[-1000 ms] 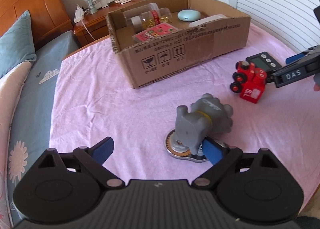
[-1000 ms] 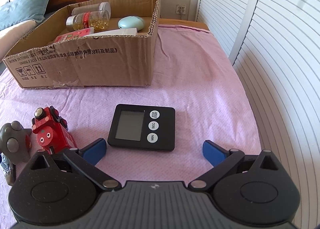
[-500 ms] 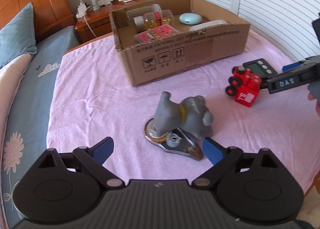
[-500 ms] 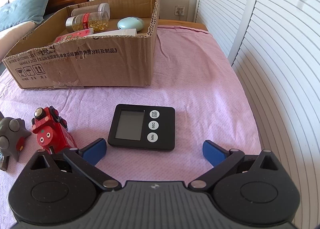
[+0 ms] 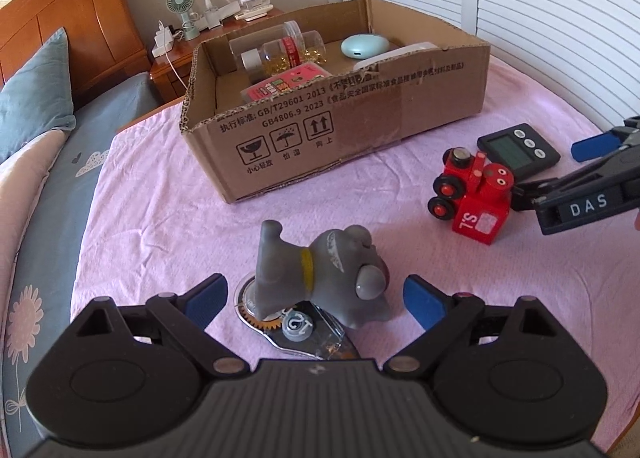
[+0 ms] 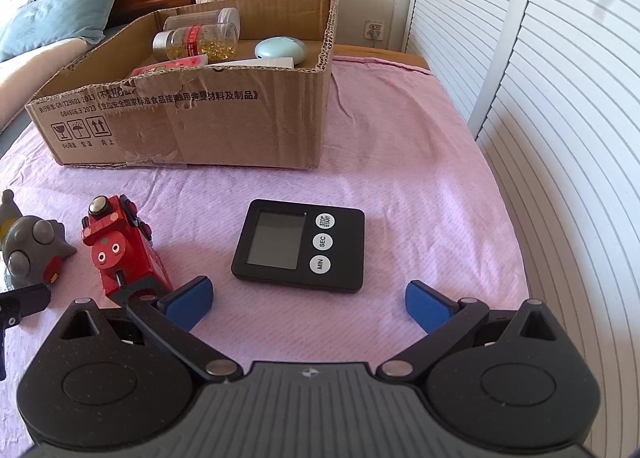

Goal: Organize rigid objects
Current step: 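Close the left gripper on the gray elephant toy while the right gripper closes on the black timer, then lower the black timer into the box and open the right gripper, then carry the gray elephant toy into the box and open the left gripper while the right tool withdraws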

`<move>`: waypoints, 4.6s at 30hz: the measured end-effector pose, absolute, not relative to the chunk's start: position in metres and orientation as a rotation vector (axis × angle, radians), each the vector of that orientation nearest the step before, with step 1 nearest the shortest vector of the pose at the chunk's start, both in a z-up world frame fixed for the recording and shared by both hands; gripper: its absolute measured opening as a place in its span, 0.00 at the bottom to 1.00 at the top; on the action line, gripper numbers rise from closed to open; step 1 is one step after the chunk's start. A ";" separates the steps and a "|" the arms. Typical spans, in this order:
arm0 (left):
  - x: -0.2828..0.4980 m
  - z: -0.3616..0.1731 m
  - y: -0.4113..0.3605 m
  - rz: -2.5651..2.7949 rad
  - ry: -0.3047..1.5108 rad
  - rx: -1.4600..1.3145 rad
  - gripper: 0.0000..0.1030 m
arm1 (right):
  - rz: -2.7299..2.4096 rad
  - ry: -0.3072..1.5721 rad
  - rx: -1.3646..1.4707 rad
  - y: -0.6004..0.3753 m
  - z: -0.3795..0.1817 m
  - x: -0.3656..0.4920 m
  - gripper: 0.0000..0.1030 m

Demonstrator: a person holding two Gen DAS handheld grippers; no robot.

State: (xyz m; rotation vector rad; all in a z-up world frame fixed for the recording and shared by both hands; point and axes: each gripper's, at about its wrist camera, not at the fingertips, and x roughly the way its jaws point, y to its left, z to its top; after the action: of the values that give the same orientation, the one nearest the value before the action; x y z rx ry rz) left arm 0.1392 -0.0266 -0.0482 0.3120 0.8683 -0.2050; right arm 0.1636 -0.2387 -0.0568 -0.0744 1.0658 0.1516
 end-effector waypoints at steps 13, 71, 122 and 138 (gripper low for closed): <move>0.142 -0.055 -0.034 -0.170 0.851 0.319 0.80 | 0.173 1.048 -0.078 -0.238 -0.060 0.178 1.00; 0.138 -0.022 -0.010 -0.343 0.910 0.228 0.70 | 0.282 1.034 -0.049 -0.249 -0.024 0.175 0.73; 0.192 0.051 -0.019 -0.370 0.781 0.227 0.70 | 0.168 0.972 0.046 -0.238 0.038 0.185 1.00; 0.302 0.012 -0.047 -0.300 0.870 0.182 0.74 | 0.146 0.970 0.137 -0.267 0.032 0.173 1.00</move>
State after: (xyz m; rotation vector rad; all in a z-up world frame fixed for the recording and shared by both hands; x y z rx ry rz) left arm 0.3015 -0.0469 0.0124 0.1824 0.8701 -0.2996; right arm 0.1727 -0.2666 0.0324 0.1372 0.9702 0.1463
